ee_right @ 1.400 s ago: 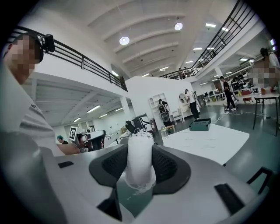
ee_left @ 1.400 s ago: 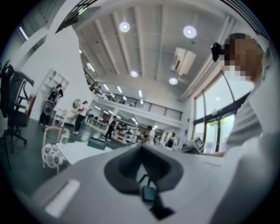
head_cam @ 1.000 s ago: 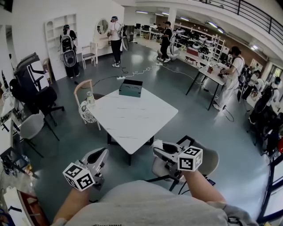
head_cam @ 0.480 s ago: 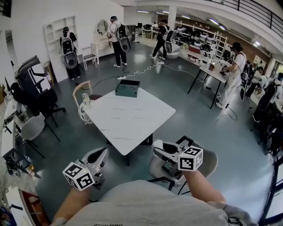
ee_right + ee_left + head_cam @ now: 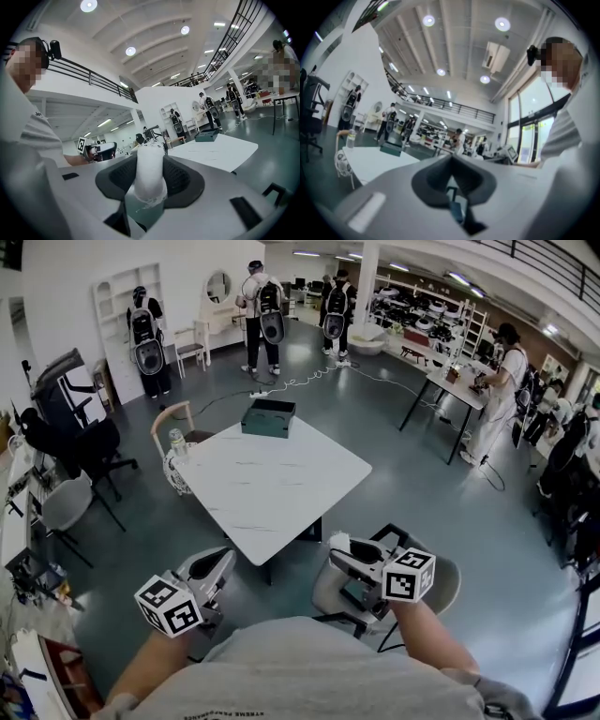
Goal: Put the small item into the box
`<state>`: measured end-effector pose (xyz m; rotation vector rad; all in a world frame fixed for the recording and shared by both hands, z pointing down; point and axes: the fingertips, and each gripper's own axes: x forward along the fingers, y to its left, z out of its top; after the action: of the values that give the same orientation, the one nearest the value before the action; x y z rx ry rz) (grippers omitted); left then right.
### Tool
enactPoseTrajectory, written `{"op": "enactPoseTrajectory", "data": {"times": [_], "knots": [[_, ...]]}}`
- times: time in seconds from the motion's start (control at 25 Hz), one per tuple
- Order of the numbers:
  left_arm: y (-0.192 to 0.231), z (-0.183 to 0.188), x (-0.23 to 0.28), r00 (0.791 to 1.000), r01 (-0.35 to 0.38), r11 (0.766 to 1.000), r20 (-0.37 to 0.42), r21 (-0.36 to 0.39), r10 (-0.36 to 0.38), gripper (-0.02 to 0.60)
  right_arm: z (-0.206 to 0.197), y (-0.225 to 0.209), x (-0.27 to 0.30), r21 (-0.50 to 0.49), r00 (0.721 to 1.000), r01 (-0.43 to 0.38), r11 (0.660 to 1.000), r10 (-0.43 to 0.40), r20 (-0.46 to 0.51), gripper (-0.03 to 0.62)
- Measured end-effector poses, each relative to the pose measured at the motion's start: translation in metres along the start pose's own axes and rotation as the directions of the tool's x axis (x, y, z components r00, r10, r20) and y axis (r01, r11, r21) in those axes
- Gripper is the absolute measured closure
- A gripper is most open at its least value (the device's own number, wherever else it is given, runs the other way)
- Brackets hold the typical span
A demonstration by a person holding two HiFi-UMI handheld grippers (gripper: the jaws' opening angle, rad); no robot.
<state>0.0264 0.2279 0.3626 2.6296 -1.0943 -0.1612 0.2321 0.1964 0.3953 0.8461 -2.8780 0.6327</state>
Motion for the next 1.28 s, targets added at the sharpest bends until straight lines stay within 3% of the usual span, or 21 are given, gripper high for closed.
{"op": "enactPoseTrajectory", "data": {"times": [0.4,0.8,1.28], "knots": [[0.042,0.005,0.036,0.995,0.096,0.995,-0.01,-0.024,-0.096,0.575,0.012,-0.025,0.025,0.011,0.997,0.076,0.997,-0.076,0.002,0.427],[0.135,0.038,0.073,0.977,0.213,0.977,-0.009,-0.013,-0.214,0.575,0.047,-0.053,0.098,0.01,0.983,0.184,0.983,-0.185,0.025,0.427],[0.249,0.073,0.097,0.961,0.276,0.96,-0.02,-0.043,-0.277,0.575,0.085,-0.083,0.205,0.025,0.969,0.243,0.97,-0.244,0.026,0.427]]}}
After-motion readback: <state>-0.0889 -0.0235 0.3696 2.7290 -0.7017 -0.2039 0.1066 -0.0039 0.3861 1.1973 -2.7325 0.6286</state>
